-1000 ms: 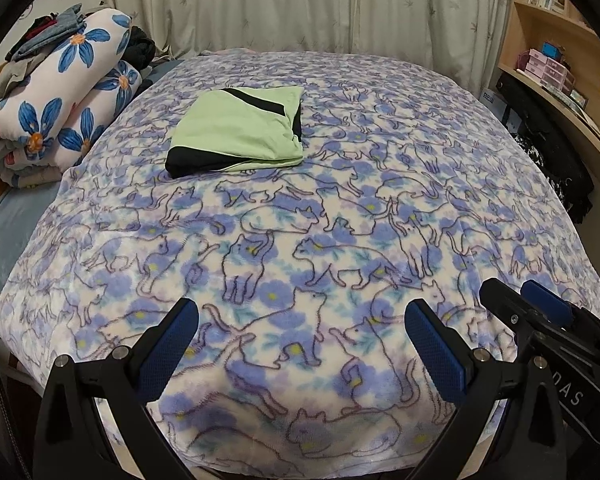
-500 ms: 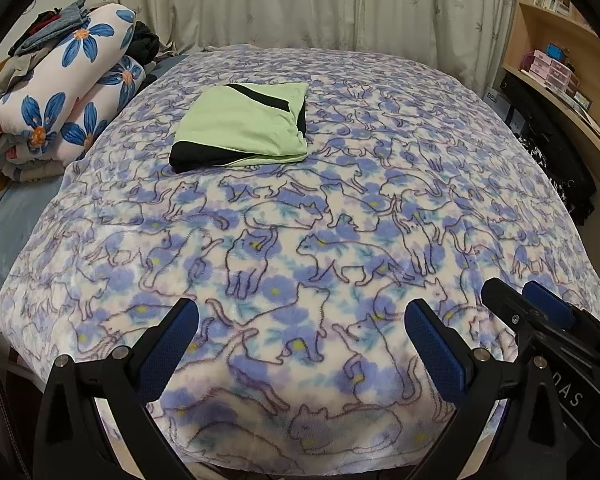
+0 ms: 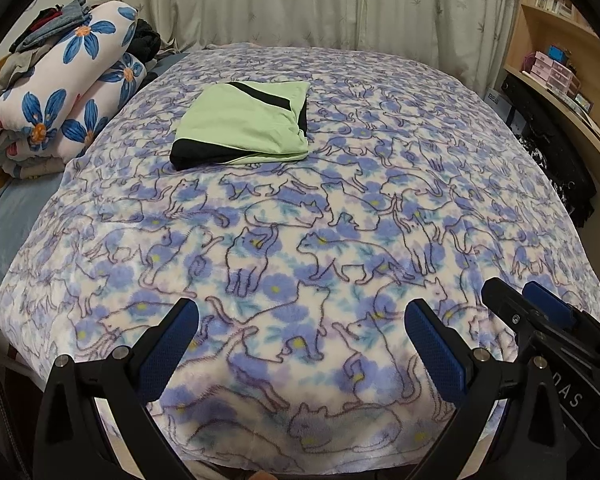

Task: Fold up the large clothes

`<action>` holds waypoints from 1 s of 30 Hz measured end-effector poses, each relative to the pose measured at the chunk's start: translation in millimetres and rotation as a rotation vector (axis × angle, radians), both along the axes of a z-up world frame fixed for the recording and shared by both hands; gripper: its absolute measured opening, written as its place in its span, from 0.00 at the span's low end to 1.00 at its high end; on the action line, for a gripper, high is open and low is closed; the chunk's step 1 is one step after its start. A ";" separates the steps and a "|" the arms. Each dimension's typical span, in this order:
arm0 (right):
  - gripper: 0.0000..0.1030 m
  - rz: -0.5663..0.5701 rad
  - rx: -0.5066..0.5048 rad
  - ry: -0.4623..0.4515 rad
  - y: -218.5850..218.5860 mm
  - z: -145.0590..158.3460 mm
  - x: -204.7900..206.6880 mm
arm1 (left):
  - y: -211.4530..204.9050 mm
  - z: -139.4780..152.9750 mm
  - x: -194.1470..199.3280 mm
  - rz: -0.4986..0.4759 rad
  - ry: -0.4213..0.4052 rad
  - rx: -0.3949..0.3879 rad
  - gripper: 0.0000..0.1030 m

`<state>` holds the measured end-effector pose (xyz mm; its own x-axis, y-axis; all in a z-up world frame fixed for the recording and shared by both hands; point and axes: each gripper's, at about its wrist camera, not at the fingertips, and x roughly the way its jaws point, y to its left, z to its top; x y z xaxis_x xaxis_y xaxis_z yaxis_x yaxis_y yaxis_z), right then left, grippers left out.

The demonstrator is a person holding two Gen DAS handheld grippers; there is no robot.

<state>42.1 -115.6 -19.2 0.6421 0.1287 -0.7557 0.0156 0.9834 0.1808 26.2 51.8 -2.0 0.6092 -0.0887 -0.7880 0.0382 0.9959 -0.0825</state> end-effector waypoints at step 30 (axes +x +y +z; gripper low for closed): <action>0.59 0.002 -0.003 0.003 2.6 -1.5 1.6 | 2.1 -1.6 0.0 0.007 0.009 0.005 0.99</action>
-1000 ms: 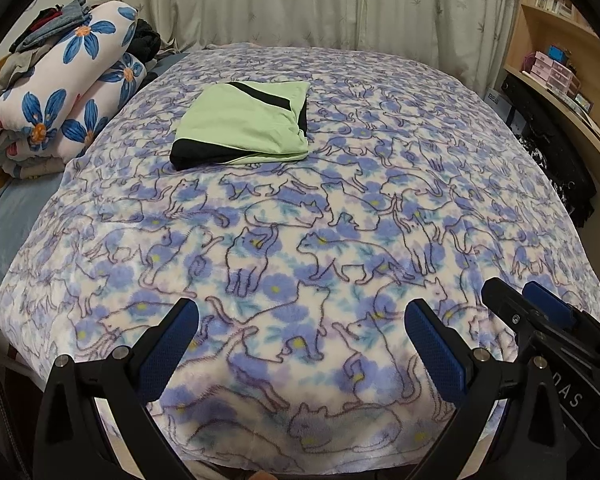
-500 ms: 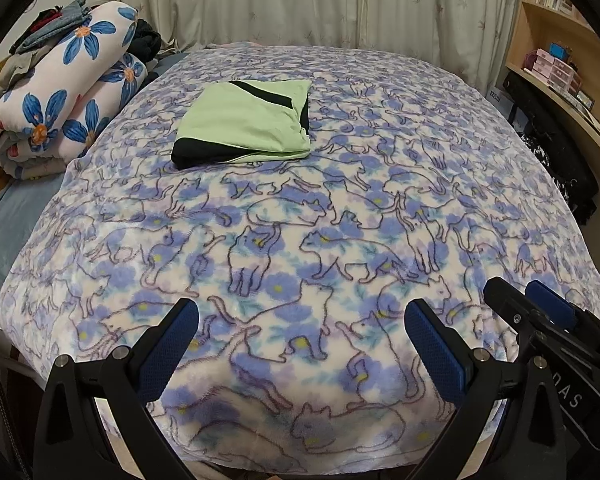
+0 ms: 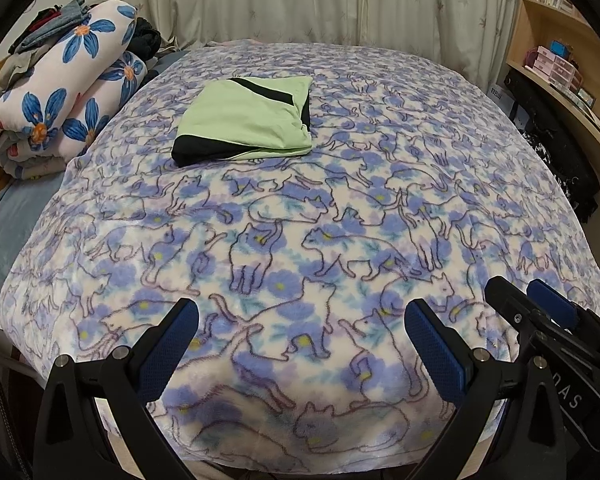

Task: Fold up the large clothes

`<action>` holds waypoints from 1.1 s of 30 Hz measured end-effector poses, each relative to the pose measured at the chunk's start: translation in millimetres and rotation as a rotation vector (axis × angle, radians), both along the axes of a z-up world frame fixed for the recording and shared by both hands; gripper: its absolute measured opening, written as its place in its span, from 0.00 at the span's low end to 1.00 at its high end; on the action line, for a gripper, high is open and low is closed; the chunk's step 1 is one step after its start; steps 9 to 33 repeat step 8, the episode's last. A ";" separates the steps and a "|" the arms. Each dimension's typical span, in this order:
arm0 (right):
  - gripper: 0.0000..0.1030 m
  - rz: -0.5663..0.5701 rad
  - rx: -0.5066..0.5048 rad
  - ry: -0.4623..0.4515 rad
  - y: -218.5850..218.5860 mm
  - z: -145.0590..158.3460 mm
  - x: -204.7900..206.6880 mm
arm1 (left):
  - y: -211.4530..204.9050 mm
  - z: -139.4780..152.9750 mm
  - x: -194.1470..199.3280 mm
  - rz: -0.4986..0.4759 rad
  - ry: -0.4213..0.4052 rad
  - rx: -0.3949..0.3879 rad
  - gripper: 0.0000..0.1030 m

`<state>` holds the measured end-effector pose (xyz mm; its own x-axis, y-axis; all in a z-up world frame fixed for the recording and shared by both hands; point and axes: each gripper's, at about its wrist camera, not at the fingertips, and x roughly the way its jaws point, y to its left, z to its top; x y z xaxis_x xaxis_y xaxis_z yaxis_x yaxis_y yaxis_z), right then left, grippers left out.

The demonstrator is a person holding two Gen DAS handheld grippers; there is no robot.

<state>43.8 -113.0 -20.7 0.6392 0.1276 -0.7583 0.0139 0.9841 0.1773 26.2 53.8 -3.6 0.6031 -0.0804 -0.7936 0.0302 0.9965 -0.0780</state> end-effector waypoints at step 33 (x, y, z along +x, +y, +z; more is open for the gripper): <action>0.59 -0.002 0.001 0.008 -4.0 -3.7 -3.0 | 9.5 -7.6 -1.7 -0.003 0.018 -0.001 0.99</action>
